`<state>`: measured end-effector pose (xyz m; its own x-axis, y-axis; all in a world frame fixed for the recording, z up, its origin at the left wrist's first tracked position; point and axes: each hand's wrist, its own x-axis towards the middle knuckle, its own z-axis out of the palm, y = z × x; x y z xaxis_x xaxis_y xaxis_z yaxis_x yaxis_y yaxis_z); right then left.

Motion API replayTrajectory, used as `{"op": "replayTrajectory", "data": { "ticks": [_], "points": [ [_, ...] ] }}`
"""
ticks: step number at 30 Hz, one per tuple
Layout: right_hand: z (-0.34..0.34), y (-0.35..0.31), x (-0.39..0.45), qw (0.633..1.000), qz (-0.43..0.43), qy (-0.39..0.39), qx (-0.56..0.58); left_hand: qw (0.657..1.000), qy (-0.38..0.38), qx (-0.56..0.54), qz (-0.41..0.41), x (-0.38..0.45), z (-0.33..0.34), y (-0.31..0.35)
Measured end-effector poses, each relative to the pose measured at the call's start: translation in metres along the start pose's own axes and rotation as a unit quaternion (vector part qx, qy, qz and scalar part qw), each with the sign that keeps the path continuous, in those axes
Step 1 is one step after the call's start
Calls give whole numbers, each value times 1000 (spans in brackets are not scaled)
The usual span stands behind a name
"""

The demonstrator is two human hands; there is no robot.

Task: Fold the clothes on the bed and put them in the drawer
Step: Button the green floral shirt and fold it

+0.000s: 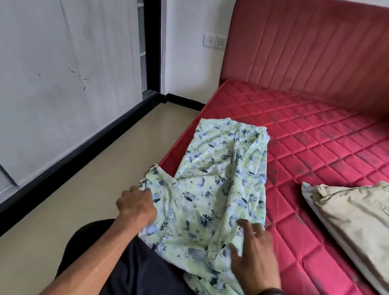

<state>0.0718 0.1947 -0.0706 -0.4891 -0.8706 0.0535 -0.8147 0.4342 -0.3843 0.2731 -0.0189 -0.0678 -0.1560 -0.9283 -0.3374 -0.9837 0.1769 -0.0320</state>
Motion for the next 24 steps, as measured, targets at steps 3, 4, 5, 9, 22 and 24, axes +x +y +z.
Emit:
{"op": "replayTrajectory", "data": {
  "ticks": [3,4,5,9,22,24],
  "points": [
    [17,-64,12,979,-33,-119,162,987,12,-159,4,32,-11,9],
    [25,-82,20,975,-39,-137,172,978,12,-207,-29,43,-12,10],
    [35,-97,29,972,-41,-152,177,968,6,-241,-75,53,-14,8],
    [70,-127,41,947,-41,-258,186,891,-76,-411,-180,93,10,-14],
    [32,-103,119,862,83,-309,392,755,51,-520,395,13,-79,77],
    [55,-95,107,827,163,-274,463,766,-81,-345,537,-29,-80,100]
  ]
}}
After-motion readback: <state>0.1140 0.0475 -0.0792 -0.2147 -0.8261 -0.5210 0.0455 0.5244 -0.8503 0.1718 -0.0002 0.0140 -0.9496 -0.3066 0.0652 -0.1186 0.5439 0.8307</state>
